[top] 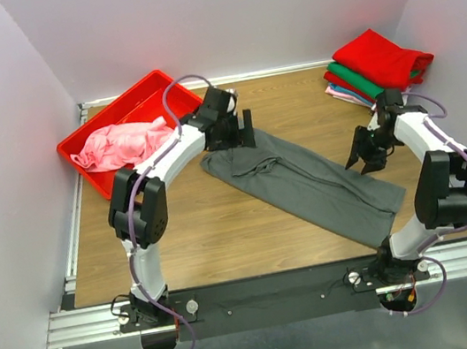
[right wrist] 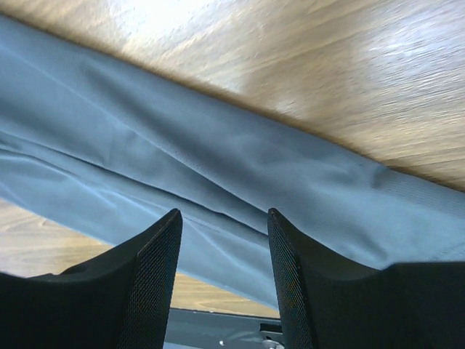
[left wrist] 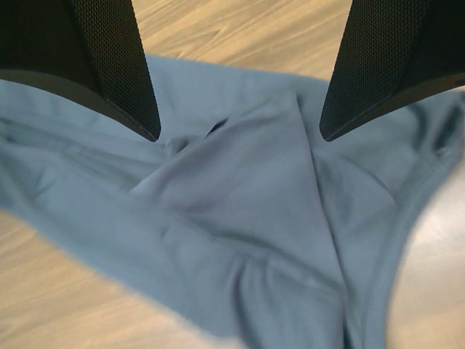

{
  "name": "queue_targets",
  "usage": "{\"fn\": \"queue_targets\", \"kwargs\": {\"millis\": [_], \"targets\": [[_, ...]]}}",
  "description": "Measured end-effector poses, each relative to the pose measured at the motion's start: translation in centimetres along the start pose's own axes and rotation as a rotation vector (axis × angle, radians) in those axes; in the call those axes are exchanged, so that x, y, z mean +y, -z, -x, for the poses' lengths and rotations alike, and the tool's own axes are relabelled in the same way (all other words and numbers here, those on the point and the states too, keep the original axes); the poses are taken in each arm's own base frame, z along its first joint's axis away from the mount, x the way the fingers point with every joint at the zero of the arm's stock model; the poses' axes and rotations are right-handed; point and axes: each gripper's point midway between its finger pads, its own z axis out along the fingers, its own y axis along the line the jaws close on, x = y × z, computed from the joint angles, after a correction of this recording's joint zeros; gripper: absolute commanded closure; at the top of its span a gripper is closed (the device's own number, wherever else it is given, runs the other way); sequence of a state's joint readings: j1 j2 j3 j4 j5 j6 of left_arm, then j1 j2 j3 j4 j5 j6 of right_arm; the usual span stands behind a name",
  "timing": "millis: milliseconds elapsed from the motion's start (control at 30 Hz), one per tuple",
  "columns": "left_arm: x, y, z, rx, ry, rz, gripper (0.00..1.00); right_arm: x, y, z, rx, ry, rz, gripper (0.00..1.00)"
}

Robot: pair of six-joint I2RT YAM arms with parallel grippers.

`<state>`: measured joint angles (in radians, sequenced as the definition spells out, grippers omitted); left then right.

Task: Fold and stack the t-shirts
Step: Fold the tshirt

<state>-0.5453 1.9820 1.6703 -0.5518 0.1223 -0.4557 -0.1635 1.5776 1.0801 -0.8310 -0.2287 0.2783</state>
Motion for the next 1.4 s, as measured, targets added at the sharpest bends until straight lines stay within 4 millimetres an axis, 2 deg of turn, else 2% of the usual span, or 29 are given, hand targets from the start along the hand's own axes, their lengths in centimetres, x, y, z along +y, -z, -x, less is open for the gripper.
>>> {"fn": "queue_targets", "kwargs": {"millis": [100,200,267,500,867,1033,1133,1267,1400], "targets": [[1.0,-1.1,-3.6,0.077,0.036,0.005,0.02,0.2,-0.3,-0.6,0.018,0.005,0.011,0.42],[1.6,-2.0,-6.0,0.135,0.058,0.014,0.02,0.1,-1.0,-1.5,0.045,0.004,0.011,0.42],[1.5,-2.5,-6.5,0.149,0.063,0.008,0.02,-0.2,-1.4,-2.1,0.066,0.0,0.006,0.42],[1.2,-5.6,-6.1,0.153,0.057,-0.011,0.02,-0.8,-2.4,-3.2,0.111,-0.012,-0.008,0.42],[-0.6,-9.6,-1.2,0.09,0.002,-0.07,0.02,-0.8,-3.4,-4.1,0.156,-0.026,-0.02,0.42],[-0.8,-11.6,2.1,0.047,0.0,-0.085,0.02,-0.4,-4.2,-4.7,0.192,-0.029,-0.029,0.42],[-0.1,-12.3,3.6,0.022,0.014,-0.097,0.02,0.4,-4.4,-4.5,0.196,-0.021,-0.028,0.42],[1.7,-12.6,5.3,-0.003,0.046,-0.112,0.02,1.4,-4.6,-4.5,0.2,-0.005,-0.025,0.42],[2.7,-12.7,6.5,-0.028,0.058,-0.134,0.02,2.2,-4.8,-5.0,0.207,0.007,-0.024,0.42]]}}
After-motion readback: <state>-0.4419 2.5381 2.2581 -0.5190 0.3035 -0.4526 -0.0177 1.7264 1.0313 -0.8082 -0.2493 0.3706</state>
